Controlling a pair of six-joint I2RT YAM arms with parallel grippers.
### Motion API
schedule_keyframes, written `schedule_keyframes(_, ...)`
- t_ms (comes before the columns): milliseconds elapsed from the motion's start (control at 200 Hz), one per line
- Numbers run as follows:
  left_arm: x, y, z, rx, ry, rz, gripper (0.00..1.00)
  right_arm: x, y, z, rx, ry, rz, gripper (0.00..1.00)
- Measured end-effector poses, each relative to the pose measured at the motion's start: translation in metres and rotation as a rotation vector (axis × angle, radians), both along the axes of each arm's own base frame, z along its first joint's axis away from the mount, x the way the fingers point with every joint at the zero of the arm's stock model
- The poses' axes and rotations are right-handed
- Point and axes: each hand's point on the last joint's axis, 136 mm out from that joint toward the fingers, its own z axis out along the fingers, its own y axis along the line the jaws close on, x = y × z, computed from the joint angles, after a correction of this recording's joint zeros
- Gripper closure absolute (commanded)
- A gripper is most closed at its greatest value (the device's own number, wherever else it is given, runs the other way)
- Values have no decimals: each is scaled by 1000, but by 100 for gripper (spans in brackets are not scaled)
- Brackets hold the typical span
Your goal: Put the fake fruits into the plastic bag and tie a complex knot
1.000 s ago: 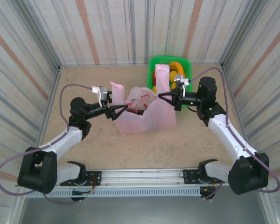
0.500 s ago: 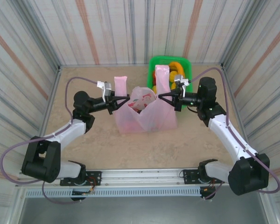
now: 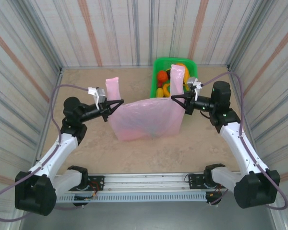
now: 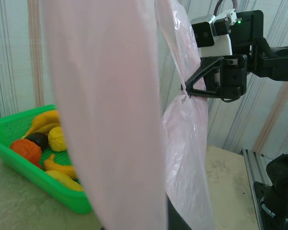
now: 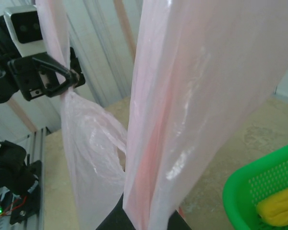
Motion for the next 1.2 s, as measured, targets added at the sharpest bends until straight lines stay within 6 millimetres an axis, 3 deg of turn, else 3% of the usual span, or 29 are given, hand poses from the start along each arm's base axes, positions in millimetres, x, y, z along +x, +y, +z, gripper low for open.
schedule_keyframes(281, -3, 0, -10, 26, 35, -16, 100, -4, -4, -2, -3, -5, -18, 100)
schedule_keyframes(431, -14, -15, -10, 93, 25, -79, 100, -8, -3, -3, -20, -27, 12, 100)
schedule_keyframes(611, -36, -34, -2, 183, -37, -174, 100, -19, 11, -8, -98, -46, 99, 100)
schedule_keyframes(786, -55, -50, -7, 288, -84, -234, 100, -21, 25, -15, -177, -60, 165, 100)
schedule_keyframes(1197, -57, -80, -24, 471, -94, -326, 100, -29, 52, -32, -250, -53, 287, 100)
